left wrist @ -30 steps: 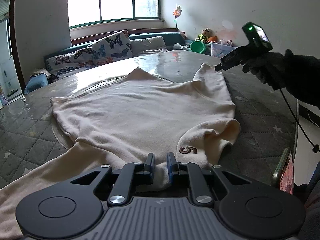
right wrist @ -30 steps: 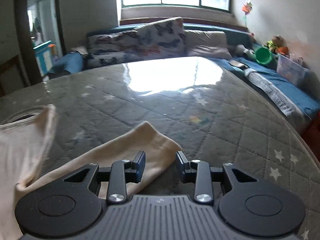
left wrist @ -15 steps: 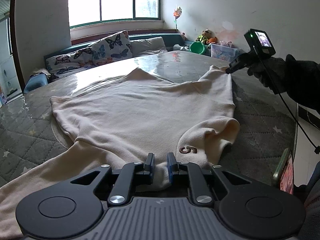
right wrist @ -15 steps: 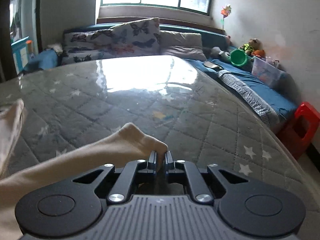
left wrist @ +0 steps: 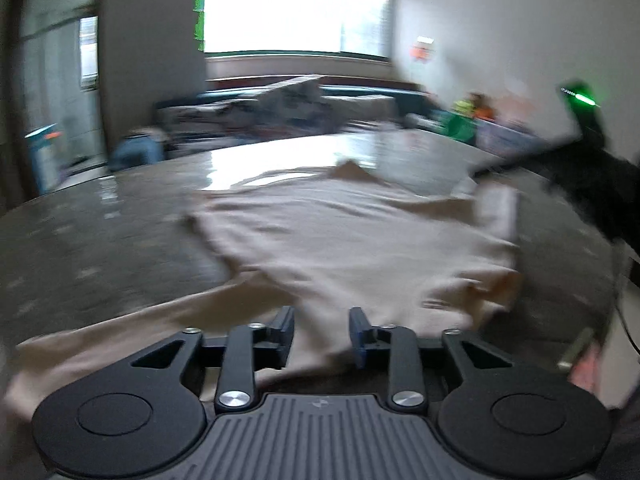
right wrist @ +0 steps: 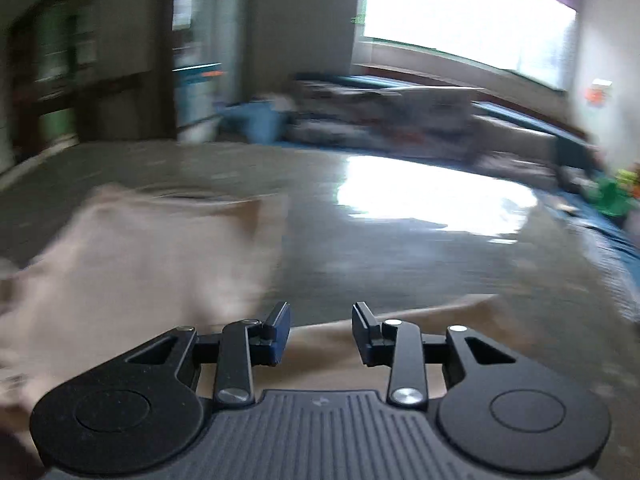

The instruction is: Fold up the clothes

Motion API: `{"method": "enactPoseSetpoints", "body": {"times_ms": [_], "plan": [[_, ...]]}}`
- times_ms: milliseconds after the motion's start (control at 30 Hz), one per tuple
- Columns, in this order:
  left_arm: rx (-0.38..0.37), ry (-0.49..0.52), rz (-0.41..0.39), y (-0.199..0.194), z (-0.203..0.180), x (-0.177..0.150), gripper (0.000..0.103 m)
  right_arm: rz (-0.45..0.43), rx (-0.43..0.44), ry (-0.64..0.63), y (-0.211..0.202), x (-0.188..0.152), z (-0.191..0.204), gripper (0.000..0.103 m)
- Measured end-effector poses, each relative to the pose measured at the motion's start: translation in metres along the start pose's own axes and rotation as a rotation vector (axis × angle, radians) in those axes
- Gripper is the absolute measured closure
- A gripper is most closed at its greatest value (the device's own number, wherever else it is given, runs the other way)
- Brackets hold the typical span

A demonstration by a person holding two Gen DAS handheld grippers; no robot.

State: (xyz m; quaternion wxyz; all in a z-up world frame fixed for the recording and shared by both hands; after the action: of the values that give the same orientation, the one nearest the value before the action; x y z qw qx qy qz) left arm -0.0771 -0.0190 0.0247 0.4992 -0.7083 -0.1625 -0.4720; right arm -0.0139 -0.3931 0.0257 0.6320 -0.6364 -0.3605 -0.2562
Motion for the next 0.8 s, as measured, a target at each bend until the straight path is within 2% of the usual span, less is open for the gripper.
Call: {"method": "enactPoseSetpoints", "body": {"times_ms": [167,233,267,333,467,567,633,667,700,800], "plan": [[0.29,-0.181,-0.011,-0.02,0.051,-0.006,0.069,0.038,0.241,-0.133,0.002,-0.001,0.073,0.069],[0.42,-0.227,-0.018,-0.027,0.069,-0.01,0.063,0.049,0.311,-0.175,0.001,-0.001,0.095,0.069],[0.493,-0.242,-0.021,-0.03,0.077,-0.012,0.056,0.056,0.334,-0.193,-0.001,-0.002,0.105,0.069],[0.588,-0.278,-0.023,-0.034,0.094,-0.018,0.052,0.07,0.378,-0.225,-0.006,-0.004,0.122,0.069],[0.644,-0.367,0.006,-0.034,0.121,-0.028,0.052,0.084,0.441,-0.26,-0.015,-0.01,0.139,0.069],[0.634,-0.407,0.023,-0.03,0.13,-0.033,0.052,0.077,0.469,-0.284,-0.02,-0.009,0.147,0.069],[0.611,-0.419,0.018,-0.028,0.132,-0.034,0.064,0.078,0.482,-0.294,-0.022,-0.009,0.151,0.069],[0.596,-0.421,0.011,-0.028,0.131,-0.034,0.079,0.079,0.488,-0.3,-0.022,-0.009,0.154,0.069],[0.587,-0.417,0.007,-0.027,0.131,-0.033,0.086,0.081,0.494,-0.312,-0.022,-0.009,0.158,0.069],[0.591,-0.388,-0.006,-0.027,0.13,-0.026,0.097,0.078,0.505,-0.355,-0.022,-0.011,0.169,0.069]]}}
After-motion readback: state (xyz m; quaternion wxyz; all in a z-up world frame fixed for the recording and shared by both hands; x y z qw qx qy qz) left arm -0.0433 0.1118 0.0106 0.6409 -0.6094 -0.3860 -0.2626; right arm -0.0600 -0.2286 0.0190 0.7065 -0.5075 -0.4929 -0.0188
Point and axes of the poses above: each gripper's, at about its wrist camera, not at the fingertips, and y roughly the way its jaws point, z to its left, x to its top, the point moved 2 cm from there along y, roughly the way its jaws point, and after that the axes turned 3 degrees about -x, right-handed, at the moved point
